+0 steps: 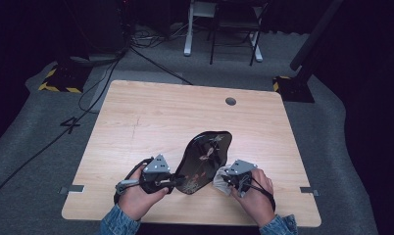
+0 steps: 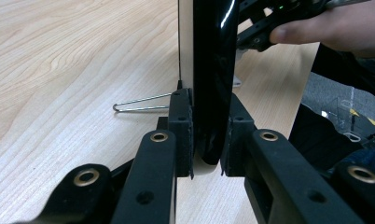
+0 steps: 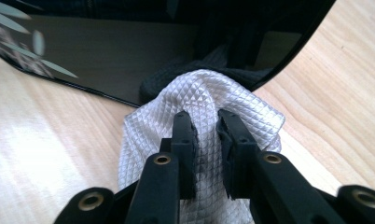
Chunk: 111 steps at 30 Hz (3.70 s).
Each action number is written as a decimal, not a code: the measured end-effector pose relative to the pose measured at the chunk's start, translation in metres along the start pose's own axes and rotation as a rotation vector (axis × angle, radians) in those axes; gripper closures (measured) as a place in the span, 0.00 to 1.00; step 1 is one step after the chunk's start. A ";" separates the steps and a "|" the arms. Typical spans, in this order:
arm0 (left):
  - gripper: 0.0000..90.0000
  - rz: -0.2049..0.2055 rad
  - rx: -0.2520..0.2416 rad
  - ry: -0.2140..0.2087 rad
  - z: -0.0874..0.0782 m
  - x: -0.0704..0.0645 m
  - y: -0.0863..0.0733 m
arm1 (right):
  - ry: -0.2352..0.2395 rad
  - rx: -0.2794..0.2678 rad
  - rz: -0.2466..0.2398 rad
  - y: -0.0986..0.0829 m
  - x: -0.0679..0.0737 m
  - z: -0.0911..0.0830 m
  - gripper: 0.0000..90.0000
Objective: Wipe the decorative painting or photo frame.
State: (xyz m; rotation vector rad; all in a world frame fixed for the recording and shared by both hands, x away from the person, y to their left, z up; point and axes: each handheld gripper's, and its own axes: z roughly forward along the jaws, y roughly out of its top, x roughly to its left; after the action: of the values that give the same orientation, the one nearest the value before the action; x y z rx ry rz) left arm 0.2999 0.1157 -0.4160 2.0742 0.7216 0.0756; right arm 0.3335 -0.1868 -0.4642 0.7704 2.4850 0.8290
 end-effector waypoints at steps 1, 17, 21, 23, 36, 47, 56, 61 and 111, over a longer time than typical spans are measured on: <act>0.87 0.000 -0.001 0.001 0.000 0.000 0.000 | 0.009 -0.006 -0.005 0.003 0.002 -0.005 0.87; 0.87 0.004 0.002 0.002 0.000 0.000 0.000 | 0.140 -0.079 -0.151 0.032 0.062 -0.011 0.86; 0.87 0.002 0.004 -0.001 0.000 0.000 0.000 | 0.134 -0.081 -0.149 0.030 0.062 -0.003 0.86; 0.87 0.001 0.006 -0.003 0.000 0.000 0.000 | 0.126 -0.074 -0.138 0.027 0.059 -0.001 0.86; 0.87 -0.003 0.009 -0.007 0.000 0.000 0.000 | 0.108 -0.031 -0.086 0.016 0.039 0.006 0.86; 0.86 -0.003 0.012 -0.007 0.000 0.000 0.000 | 0.073 -0.008 -0.055 0.008 0.024 0.008 0.86; 0.86 -0.001 0.012 -0.011 0.000 0.000 0.000 | 0.030 -0.008 -0.013 0.001 0.008 0.008 0.86; 0.86 -0.004 0.011 -0.011 0.000 0.000 0.000 | -0.001 -0.006 0.014 -0.003 -0.001 0.007 0.86; 0.87 -0.001 0.006 -0.001 0.001 0.000 0.001 | 0.052 -0.449 0.057 0.094 -0.022 -0.132 0.86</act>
State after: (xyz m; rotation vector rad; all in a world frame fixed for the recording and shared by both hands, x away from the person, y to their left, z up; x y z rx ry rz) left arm 0.3008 0.1146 -0.4158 2.0791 0.7233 0.0715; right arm 0.3155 -0.1925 -0.3015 0.6637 2.2002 1.3774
